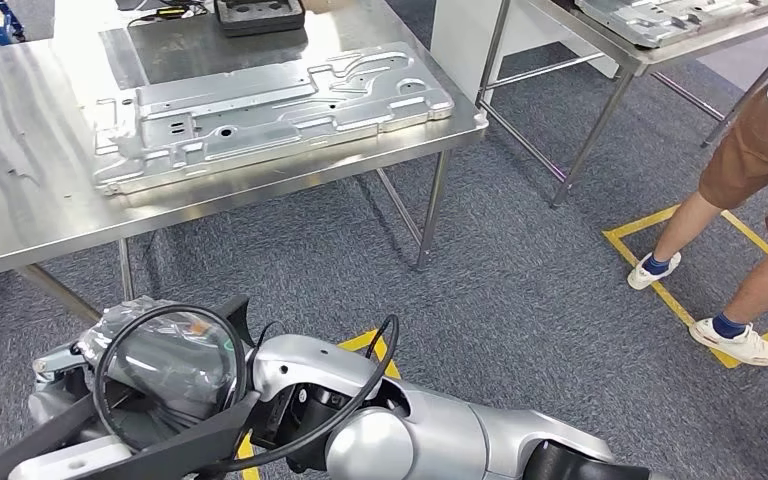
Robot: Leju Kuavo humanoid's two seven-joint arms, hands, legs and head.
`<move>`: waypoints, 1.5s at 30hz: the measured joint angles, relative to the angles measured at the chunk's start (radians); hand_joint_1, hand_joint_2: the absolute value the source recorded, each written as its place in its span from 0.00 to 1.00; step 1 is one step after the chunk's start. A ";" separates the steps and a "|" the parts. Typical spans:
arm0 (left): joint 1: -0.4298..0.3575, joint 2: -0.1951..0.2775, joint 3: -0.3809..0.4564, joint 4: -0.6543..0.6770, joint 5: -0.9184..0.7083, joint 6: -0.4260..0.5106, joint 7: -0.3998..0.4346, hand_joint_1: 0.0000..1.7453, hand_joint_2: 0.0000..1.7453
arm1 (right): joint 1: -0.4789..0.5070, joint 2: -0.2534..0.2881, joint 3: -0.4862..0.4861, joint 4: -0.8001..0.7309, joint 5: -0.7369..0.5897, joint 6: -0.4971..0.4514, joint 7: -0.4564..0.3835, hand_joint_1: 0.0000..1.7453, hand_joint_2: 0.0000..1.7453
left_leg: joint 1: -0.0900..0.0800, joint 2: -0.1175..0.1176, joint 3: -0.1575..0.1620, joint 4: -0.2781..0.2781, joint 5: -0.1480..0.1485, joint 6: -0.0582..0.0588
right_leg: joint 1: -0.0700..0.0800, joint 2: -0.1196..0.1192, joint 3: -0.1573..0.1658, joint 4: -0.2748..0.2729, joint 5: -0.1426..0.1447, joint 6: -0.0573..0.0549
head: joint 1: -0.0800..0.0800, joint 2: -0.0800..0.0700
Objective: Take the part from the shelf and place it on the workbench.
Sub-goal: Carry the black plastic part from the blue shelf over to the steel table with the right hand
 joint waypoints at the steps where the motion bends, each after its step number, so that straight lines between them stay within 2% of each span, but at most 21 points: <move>1: 0.000 0.000 0.000 0.000 0.000 0.000 0.000 0.00 1.00 | 0.000 0.000 0.000 0.000 0.000 0.000 0.000 1.00 0.00 | -0.001 0.001 0.001 -0.002 -0.002 -0.005 | 0.004 0.000 0.006 -0.010 -0.006 -0.004 | 0.000 0.000; 5: -0.002 0.000 0.000 0.000 0.002 0.000 0.000 0.00 1.00 | -0.001 0.005 0.000 -0.001 0.000 0.000 0.000 1.00 0.00 | 0.002 0.005 -0.005 0.030 -0.027 -0.023 | -0.003 0.003 0.026 -0.030 -0.010 -0.023 | -0.001 0.000; 8: -0.001 0.000 0.000 0.000 0.002 0.000 -0.001 0.00 1.00 | 0.000 0.008 0.001 -0.001 0.000 0.000 0.000 1.00 0.00 | 0.002 0.005 -0.098 0.212 -0.101 -0.026 | -0.002 0.002 0.038 -0.033 -0.017 -0.037 | -0.001 0.000; 10: 0.000 0.000 0.000 0.000 0.002 0.000 0.000 0.00 1.00 | 0.001 0.008 0.003 -0.001 0.000 0.000 0.001 1.00 0.00 | 0.003 0.005 -0.137 0.271 -0.100 -0.028 | -0.001 0.004 0.046 -0.033 -0.023 -0.039 | -0.001 0.000; 11: 0.000 0.000 0.000 0.000 0.002 0.000 0.000 0.00 1.00 | 0.001 0.008 0.004 -0.001 0.000 0.000 0.001 1.00 0.00 | 0.004 0.005 -0.130 0.244 -0.071 -0.028 | -0.001 0.006 0.052 -0.033 -0.026 -0.039 | -0.001 0.000; 14: -0.001 0.002 0.000 0.000 0.002 0.000 -0.001 0.00 1.00 | 0.000 0.009 0.007 -0.001 0.000 0.000 0.002 1.00 0.00 | 0.006 0.005 -0.050 0.055 0.024 -0.025 | 0.001 0.008 0.070 -0.030 -0.041 -0.027 | -0.001 0.000; 16: -0.002 0.003 0.000 0.000 0.002 -0.002 -0.003 0.00 1.00 | -0.001 0.010 0.009 -0.001 -0.001 0.001 0.002 1.00 0.00 | 0.002 0.003 -0.030 0.008 0.030 -0.017 | 0.004 0.008 0.071 -0.029 -0.048 -0.016 | -0.001 0.000; 19: -0.001 0.003 0.000 0.000 0.002 -0.006 0.003 0.00 1.00 | -0.003 0.013 0.010 -0.001 -0.001 0.001 0.002 1.00 0.00 | 0.001 0.001 -0.026 0.002 0.026 -0.001 | 0.003 0.007 0.070 -0.023 -0.058 -0.002 | -0.001 0.000; 21: -0.002 0.003 0.000 0.000 0.001 -0.008 0.009 0.00 1.00 | -0.005 0.014 0.010 -0.002 -0.001 0.001 0.002 1.00 0.00 | 0.004 0.002 -0.017 -0.001 0.023 0.009 | 0.000 0.006 0.038 0.045 -0.090 0.005 | 0.000 0.000; 23: -0.002 0.003 0.000 0.000 0.001 -0.009 0.010 0.00 1.00 | -0.006 0.013 0.013 -0.001 -0.001 0.001 0.002 1.00 0.00 | 0.004 0.002 -0.011 0.000 0.016 0.017 | -0.003 0.006 -0.041 0.181 -0.138 0.008 | 0.000 0.000; 25: -0.002 0.003 0.000 0.000 0.001 -0.010 0.010 0.00 1.00 | -0.005 0.011 0.015 -0.001 -0.001 0.001 0.003 1.00 0.00 | 0.003 0.002 -0.003 0.000 0.007 0.020 | -0.005 0.005 -0.103 0.262 -0.143 0.009 | 0.000 0.000; 26: -0.001 0.003 0.000 0.000 0.001 -0.010 0.010 0.00 1.00 | -0.004 0.011 0.015 -0.001 -0.001 0.001 0.003 1.00 0.00 | 0.002 0.001 0.004 0.000 0.001 0.020 | -0.006 0.005 -0.106 0.246 -0.115 0.009 | 0.000 0.000; 28: -0.001 0.003 0.000 0.000 0.001 -0.010 0.010 0.00 1.00 | -0.005 0.011 0.015 -0.001 -0.001 0.001 0.003 1.00 0.00 | 0.003 -0.002 0.023 -0.001 -0.012 0.016 | -0.004 0.004 -0.063 0.121 -0.025 0.004 | 0.000 0.000; 30: -0.001 0.002 0.000 0.000 0.000 -0.013 0.010 0.00 1.00 | -0.007 0.011 0.015 -0.001 -0.001 0.001 0.003 1.00 0.00 | 0.002 -0.004 0.035 -0.002 -0.025 0.008 | 0.005 0.002 -0.014 0.013 0.018 -0.005 | 0.000 0.000; 32: -0.002 0.002 0.000 0.000 0.000 -0.016 0.010 0.00 1.00 | -0.008 0.011 0.016 -0.001 -0.001 0.002 0.004 1.00 0.00 | 0.001 -0.004 0.040 -0.008 -0.031 -0.003 | 0.012 0.002 0.001 -0.014 0.007 -0.012 | 0.001 0.000; 35: -0.004 0.003 0.000 0.000 0.002 -0.018 0.011 0.00 1.00 | -0.009 0.014 0.015 -0.002 -0.001 0.002 0.004 1.00 0.00 | -0.001 0.000 0.044 0.004 -0.046 -0.015 | 0.003 0.003 0.023 -0.034 -0.001 -0.021 | 0.000 0.000; 37: -0.004 0.003 0.000 0.000 0.003 -0.017 0.010 0.00 1.00 | -0.011 0.018 0.016 -0.003 -0.001 0.003 0.004 1.00 0.00 | 0.000 0.002 -0.001 0.100 -0.083 -0.017 | -0.002 0.002 0.042 -0.043 -0.009 -0.031 | 0.000 0.000; 39: -0.002 0.004 0.000 0.000 0.002 -0.017 0.009 0.00 1.00 | -0.010 0.019 0.018 -0.002 -0.002 0.003 0.004 1.00 0.00 | 0.000 0.002 -0.083 0.233 -0.121 -0.020 | -0.002 0.002 0.057 -0.043 -0.022 -0.037 | -0.001 0.000; 41: 0.000 0.004 0.000 0.000 0.002 -0.017 0.010 0.00 1.00 | -0.008 0.019 0.020 -0.002 -0.002 0.003 0.006 1.00 0.00 | 0.002 0.002 -0.123 0.264 -0.093 -0.022 | -0.002 0.005 0.079 -0.043 -0.039 -0.036 | -0.001 0.000; 43: 0.001 0.006 0.000 0.000 0.002 -0.017 0.011 0.00 1.00 | -0.007 0.019 0.020 -0.002 -0.002 0.003 0.006 1.00 0.00 | 0.007 0.003 -0.096 0.151 0.003 -0.024 | -0.004 0.007 0.108 -0.043 -0.060 -0.028 | -0.001 0.000; 45: 0.001 0.008 0.000 0.000 0.002 -0.017 0.007 0.00 1.00 | -0.008 0.020 0.021 -0.002 -0.002 0.003 0.007 1.00 0.00 | 0.007 0.003 -0.056 0.044 0.057 -0.022 | -0.002 0.008 0.125 -0.041 -0.081 -0.014 | -0.002 0.000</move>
